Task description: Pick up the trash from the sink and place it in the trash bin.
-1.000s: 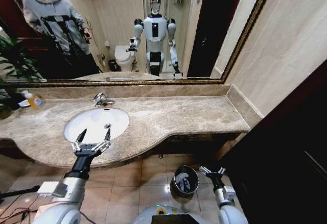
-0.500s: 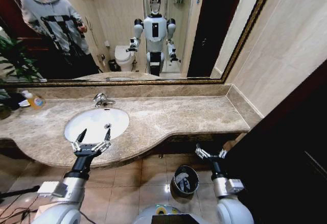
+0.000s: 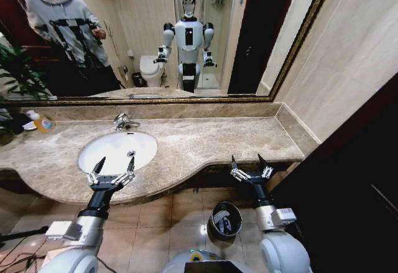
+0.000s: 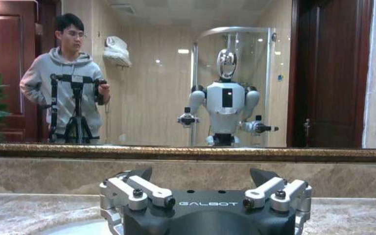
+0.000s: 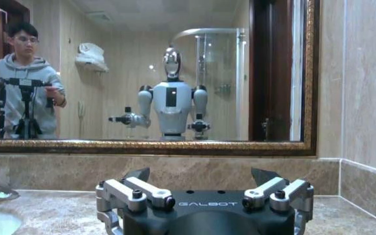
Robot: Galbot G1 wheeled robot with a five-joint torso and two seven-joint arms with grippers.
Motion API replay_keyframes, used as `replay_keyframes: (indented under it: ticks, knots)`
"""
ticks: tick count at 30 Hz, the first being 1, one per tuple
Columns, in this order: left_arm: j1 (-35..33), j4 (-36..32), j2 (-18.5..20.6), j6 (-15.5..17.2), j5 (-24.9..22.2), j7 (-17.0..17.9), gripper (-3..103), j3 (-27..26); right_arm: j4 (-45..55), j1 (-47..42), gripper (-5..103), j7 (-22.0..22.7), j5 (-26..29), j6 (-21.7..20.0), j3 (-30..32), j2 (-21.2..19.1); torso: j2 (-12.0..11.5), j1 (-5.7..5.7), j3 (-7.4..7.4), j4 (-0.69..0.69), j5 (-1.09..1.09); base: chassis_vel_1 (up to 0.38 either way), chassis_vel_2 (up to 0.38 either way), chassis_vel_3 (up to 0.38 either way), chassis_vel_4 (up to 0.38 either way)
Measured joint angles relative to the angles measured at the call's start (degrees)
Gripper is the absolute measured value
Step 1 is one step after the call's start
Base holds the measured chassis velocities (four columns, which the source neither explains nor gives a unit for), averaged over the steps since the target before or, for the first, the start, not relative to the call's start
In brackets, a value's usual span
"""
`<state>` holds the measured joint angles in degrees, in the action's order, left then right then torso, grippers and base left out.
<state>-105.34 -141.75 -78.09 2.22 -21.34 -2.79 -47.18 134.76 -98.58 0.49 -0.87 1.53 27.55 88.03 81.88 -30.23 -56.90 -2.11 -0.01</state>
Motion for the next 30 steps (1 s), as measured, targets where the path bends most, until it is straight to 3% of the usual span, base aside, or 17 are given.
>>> replay_keyframes:
  ticks: [30]
  knots:
    - [0.0, 0.0, 0.0, 0.0, 0.0, 0.0, 100, 0.0, -0.9, 0.2, 100, 0.3, -0.9, 0.6, -0.3, 0.0, 0.0, 0.00, 0.00, 0.00, 0.01, 0.000, 0.000, 0.000, 0.000]
